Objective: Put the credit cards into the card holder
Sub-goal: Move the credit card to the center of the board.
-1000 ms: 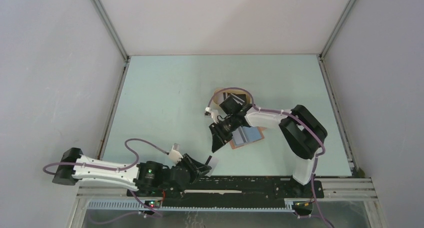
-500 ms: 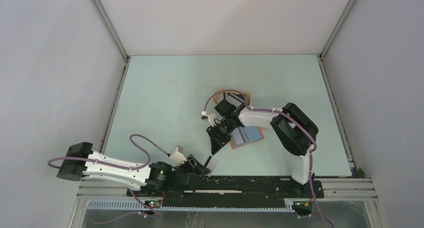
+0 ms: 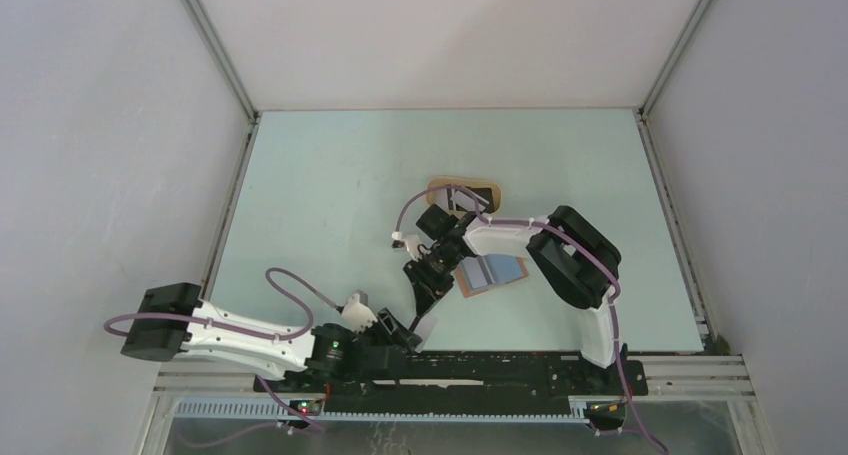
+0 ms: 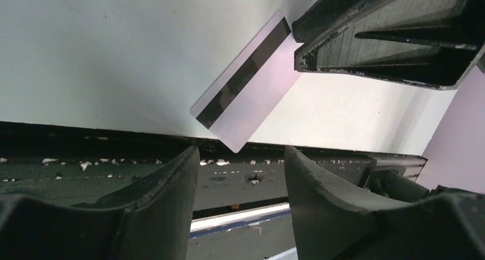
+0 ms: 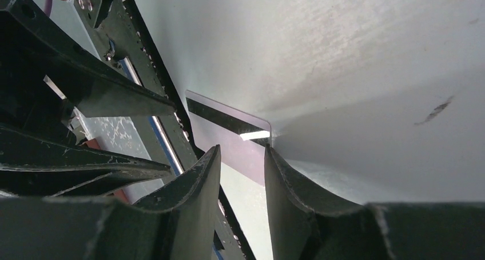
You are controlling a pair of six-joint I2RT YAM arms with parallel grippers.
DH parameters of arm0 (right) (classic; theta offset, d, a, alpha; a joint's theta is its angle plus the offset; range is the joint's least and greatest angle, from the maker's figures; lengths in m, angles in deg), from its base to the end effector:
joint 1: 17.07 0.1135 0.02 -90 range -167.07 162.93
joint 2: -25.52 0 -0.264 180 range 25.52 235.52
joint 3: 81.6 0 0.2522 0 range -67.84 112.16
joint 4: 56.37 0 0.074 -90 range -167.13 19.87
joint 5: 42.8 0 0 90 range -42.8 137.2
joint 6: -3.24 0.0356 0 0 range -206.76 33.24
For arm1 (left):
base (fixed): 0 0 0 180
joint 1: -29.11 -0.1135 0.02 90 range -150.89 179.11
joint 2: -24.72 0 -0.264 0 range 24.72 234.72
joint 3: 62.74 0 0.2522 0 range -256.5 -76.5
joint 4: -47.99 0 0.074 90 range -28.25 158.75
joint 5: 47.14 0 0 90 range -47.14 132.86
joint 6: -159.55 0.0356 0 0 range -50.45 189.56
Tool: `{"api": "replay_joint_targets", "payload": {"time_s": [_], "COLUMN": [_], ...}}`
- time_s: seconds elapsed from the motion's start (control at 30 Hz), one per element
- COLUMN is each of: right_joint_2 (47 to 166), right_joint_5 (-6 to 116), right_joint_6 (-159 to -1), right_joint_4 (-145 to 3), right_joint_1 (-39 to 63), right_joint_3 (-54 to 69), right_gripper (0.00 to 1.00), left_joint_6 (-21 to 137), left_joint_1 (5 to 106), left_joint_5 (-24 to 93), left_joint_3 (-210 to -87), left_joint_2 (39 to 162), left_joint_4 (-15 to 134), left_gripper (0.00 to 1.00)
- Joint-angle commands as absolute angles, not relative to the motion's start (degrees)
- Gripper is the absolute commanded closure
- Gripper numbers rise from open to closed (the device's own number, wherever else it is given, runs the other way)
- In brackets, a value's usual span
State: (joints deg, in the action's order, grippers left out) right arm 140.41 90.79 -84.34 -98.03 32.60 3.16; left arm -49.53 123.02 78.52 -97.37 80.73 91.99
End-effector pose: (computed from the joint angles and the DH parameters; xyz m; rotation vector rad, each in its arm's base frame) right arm 0.2275 0.3059 0.1316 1.2995 -2.5187 -1.2151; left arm 0.0105 -0.1512 0.1469 -0.7331 2.4592 -0.7694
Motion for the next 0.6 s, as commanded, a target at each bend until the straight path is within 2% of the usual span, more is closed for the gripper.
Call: {"api": "replay_joint_targets", "payload": {"time_s": [0.0, 0.57], "right_joint_2": [140.8, 142.7], "right_joint_5": [91.7, 92.8], "right_joint_6": [-85.4, -86.6], "right_joint_4": [-99.2, -100.1], "right_joint_1": [32.7, 33.2], "right_joint_3": [5.5, 6.9], "right_gripper": [0.57, 0.58], "left_joint_6": [-86.9, -87.1], "left_joint_1": [122.0, 119.9], "left_joint_5": [80.9, 77.7], "left_joint_3": [-100.3, -101.8], "left_joint_2": [82.3, 84.4], "left_joint_4": [90.4, 89.8], "left_gripper": [0.39, 0.37]}}
